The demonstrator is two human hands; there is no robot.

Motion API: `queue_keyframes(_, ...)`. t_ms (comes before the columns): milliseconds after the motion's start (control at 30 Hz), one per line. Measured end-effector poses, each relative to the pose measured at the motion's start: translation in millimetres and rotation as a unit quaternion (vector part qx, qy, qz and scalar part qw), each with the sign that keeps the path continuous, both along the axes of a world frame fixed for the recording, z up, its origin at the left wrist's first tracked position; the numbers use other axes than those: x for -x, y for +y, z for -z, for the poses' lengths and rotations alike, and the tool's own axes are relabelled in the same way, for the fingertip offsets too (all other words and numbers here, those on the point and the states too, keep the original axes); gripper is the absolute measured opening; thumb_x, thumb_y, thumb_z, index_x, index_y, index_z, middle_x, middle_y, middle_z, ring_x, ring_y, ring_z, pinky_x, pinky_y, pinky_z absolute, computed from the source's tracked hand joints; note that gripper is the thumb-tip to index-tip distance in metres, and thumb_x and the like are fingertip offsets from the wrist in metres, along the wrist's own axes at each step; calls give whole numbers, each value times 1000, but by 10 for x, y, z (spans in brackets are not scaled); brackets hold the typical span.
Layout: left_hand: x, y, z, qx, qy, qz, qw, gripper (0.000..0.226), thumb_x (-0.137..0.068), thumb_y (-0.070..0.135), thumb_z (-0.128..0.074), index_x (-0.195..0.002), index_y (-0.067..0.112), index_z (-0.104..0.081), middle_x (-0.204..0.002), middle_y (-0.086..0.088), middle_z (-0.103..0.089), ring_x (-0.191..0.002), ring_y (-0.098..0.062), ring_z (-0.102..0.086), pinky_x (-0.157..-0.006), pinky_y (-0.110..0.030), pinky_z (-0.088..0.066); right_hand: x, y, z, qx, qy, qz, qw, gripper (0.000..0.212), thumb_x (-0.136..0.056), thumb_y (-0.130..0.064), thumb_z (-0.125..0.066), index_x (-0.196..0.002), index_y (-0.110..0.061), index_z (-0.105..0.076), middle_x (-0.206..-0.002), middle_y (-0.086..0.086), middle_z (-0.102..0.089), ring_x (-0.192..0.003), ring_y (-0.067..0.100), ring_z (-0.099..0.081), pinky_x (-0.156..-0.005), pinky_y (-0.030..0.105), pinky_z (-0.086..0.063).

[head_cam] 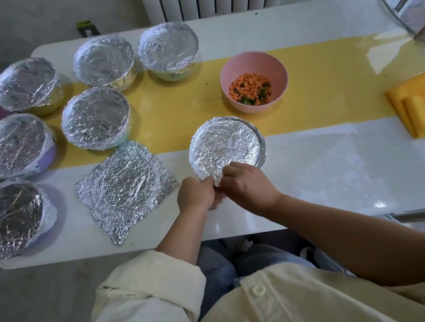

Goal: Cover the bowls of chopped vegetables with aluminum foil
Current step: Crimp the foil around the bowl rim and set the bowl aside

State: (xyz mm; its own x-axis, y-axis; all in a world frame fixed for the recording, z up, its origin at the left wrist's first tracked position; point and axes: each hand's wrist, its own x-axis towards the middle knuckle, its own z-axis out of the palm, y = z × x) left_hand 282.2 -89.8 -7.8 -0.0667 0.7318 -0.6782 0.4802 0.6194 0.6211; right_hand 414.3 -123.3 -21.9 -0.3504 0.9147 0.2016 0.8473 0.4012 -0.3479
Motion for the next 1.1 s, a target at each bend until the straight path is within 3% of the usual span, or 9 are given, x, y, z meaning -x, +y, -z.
queue_keyframes(300, -17, -29, -22, -11, 6, -11, 1000, 31, -88, 22, -55, -70, 2, -70, -59, -8, -72, -69, -29, -74, -73, -43, -63, 4, -15, 6, -3, 3, 1, 1000, 25, -64, 5, -77, -56, -7, -56, -61, 7, -47, -56, 27, -48, -46, 28, -27)
queue_keyframes(433, 26, 28, 77, -32, 46, 12, 998, 33, -76, 29, -55, -68, 0, -69, -58, -10, -71, -68, -32, -73, -75, -48, -61, 34, -19, 68, 0, 34, 12, 999, 19, -70, -2, -78, -61, -7, -63, -61, 6, -48, -58, 27, -48, -44, 28, -35)
queue_keyframes(600, 47, 123, 31, -42, 66, 40, 996, 35, -79, 32, -55, -67, 4, -72, -58, -5, -72, -70, -27, -73, -76, -45, -61, -63, -71, 65, -10, 46, 18, 999, 11, -69, -2, -76, -75, -7, -67, -71, 8, -55, -65, 29, -52, -51, 33, -42)
queue_keyframes(667, 40, 117, 4, -43, 81, 62, 994, 38, -85, 32, -53, -67, 5, -72, -58, 0, -72, -71, -24, -73, -76, -41, -61, -78, -95, 51, -11, 41, 27, 999, 15, -68, -1, -77, -70, -6, -63, -70, 8, -54, -63, 29, -52, -50, 33, -42)
queue_keyframes(767, 34, 84, 25, -60, 95, 48, 992, 42, -75, 38, -47, -63, 7, -72, -58, -1, -71, -68, -27, -72, -73, -43, -61, -38, -78, 46, -22, 37, 25, 999, 18, -71, 3, -72, -62, -6, -59, -65, 8, -51, -60, 29, -51, -47, 33, -40)
queue_keyframes(900, 8, -14, 7, -33, 48, 18, 998, 35, -85, 32, -55, -67, 7, -72, -58, -1, -72, -63, -24, -73, -75, -41, -61, -42, -71, 55, -20, 30, 20, 999, 19, -73, 2, -72, -62, -7, -60, -64, 7, -50, -59, 28, -50, -46, 32, -39)
queue_keyframes(1100, -10, 0, 66, -40, 68, 14, 997, 33, -67, 31, -53, -65, 5, -71, -58, -5, -71, -68, -30, -72, -73, -47, -61, -11, -75, 44, -10, 40, 23, 999, 15, -71, 0, -72, -62, -7, -63, -62, 6, -51, -57, 27, -51, -43, 30, -37)
